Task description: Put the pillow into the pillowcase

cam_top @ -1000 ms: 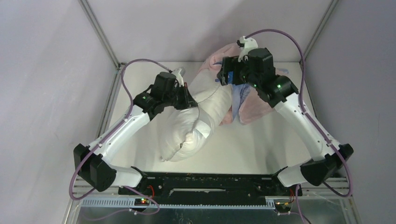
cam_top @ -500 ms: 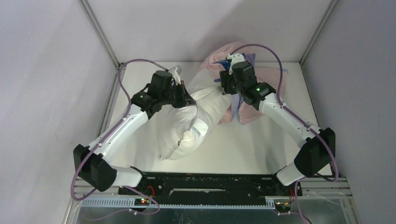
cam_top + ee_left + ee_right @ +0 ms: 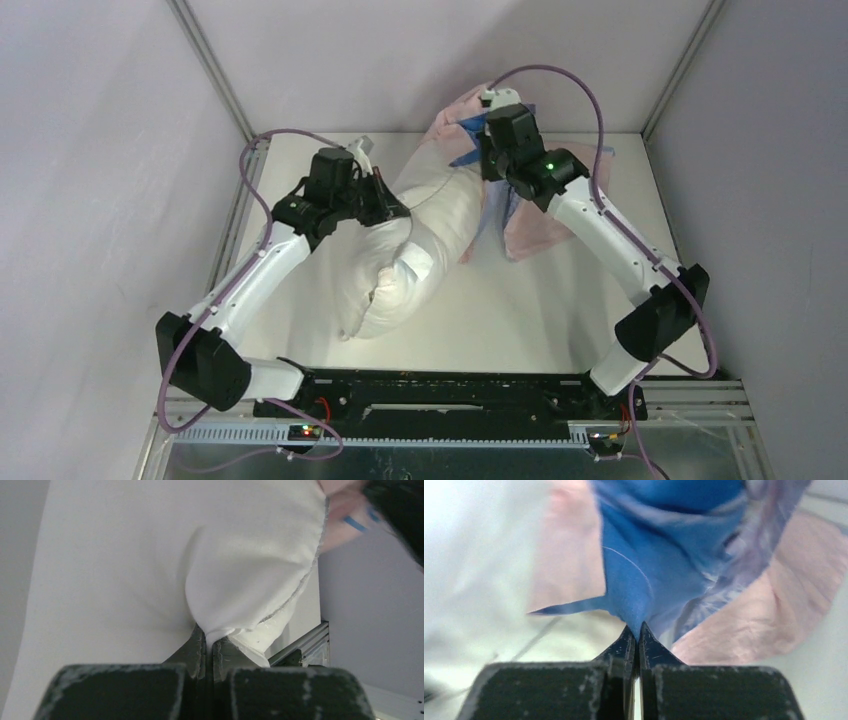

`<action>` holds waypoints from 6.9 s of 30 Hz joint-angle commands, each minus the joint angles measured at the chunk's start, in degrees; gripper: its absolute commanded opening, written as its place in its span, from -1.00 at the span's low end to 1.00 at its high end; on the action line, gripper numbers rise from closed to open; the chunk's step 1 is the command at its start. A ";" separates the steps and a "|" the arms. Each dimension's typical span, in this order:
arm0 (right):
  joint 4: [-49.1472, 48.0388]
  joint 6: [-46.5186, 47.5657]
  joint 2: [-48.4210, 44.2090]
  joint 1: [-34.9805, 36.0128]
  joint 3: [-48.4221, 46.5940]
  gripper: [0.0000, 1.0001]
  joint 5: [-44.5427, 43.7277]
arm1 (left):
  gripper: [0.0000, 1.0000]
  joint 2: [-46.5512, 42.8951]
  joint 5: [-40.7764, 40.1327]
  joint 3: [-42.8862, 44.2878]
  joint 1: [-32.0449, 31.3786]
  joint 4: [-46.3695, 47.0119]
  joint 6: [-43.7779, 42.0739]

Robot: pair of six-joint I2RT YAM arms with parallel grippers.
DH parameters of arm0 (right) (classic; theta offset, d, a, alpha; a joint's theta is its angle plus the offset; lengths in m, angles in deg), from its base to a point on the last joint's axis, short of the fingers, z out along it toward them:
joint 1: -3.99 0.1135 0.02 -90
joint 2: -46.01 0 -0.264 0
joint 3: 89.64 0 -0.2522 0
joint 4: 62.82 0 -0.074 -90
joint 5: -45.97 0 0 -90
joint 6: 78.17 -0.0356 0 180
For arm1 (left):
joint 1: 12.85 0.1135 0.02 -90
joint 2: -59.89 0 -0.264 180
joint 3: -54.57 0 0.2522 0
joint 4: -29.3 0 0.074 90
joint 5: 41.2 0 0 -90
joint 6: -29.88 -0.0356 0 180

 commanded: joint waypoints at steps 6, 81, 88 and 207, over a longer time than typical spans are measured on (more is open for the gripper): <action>27.42 -0.57 8.90 21.61 -49.01 -1.00 8.34 | -1.00 -0.99 -0.59 3.81 -1.67 9.44 14.22; 2.14 -9.88 2.71 33.41 12.30 -1.00 15.21 | -1.00 -10.51 -13.49 -14.43 14.91 10.21 18.91; 6.09 -9.69 0.33 32.96 9.55 -0.73 10.18 | -1.00 -15.18 -14.83 -20.06 16.68 6.10 14.13; 21.31 -7.13 -10.17 20.50 0.43 -1.00 -14.17 | 0.99 -19.97 -48.53 -20.77 -3.22 -11.75 -1.63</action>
